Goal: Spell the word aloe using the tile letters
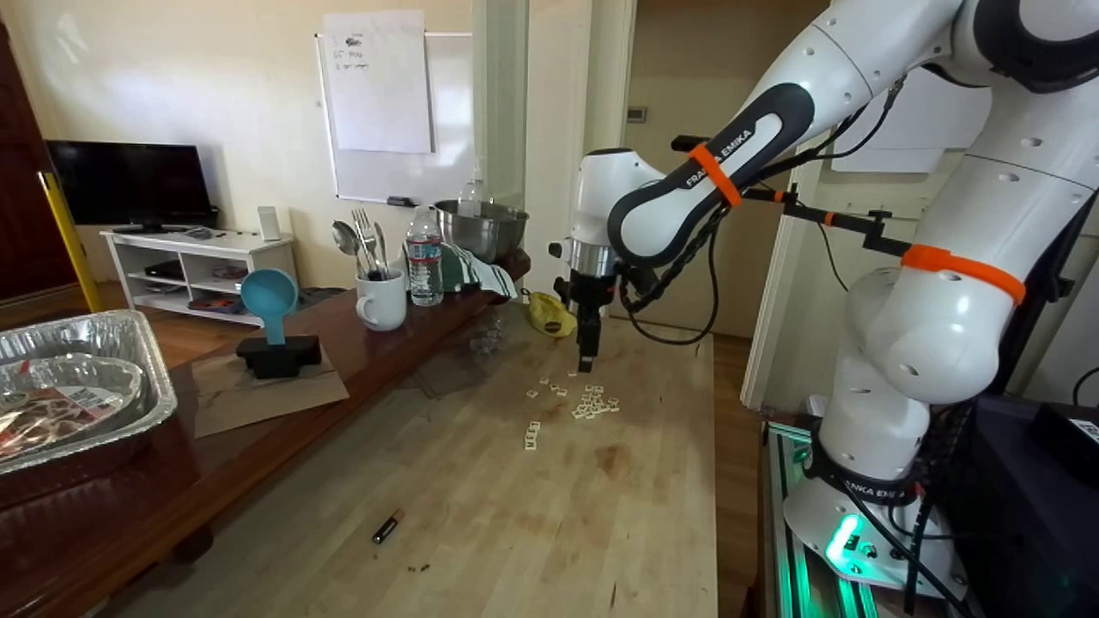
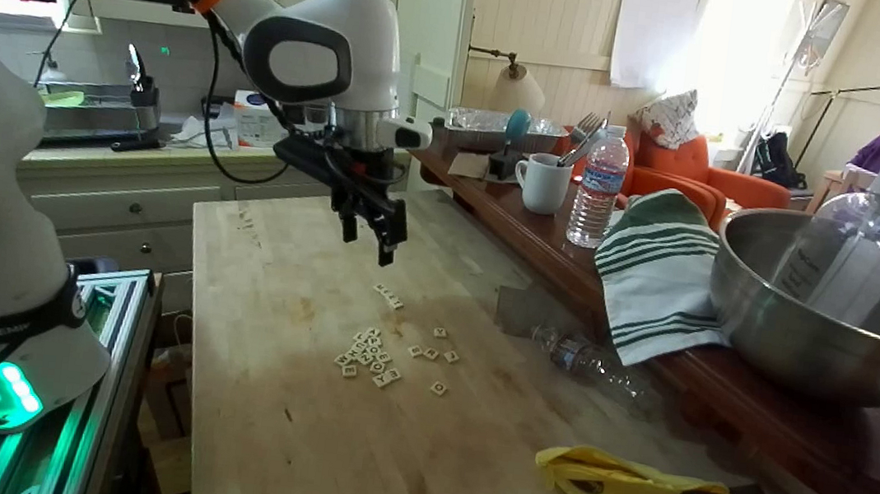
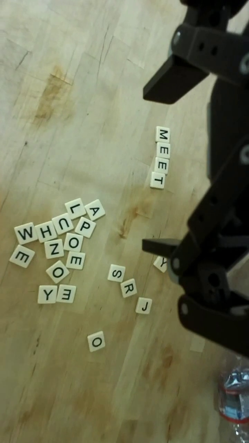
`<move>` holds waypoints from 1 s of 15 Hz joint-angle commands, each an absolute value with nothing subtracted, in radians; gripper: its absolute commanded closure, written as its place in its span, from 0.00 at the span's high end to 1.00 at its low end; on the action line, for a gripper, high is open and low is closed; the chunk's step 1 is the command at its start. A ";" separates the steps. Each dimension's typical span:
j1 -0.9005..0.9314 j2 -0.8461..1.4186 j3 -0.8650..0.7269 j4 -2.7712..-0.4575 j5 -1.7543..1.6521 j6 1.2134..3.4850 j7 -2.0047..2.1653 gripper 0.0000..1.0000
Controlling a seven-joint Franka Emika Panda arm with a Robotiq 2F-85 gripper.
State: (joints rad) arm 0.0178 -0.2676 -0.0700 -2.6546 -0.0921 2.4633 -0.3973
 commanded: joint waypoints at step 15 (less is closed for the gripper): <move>0.041 -0.054 -0.061 -2.641 -0.007 2.656 -0.548 0.94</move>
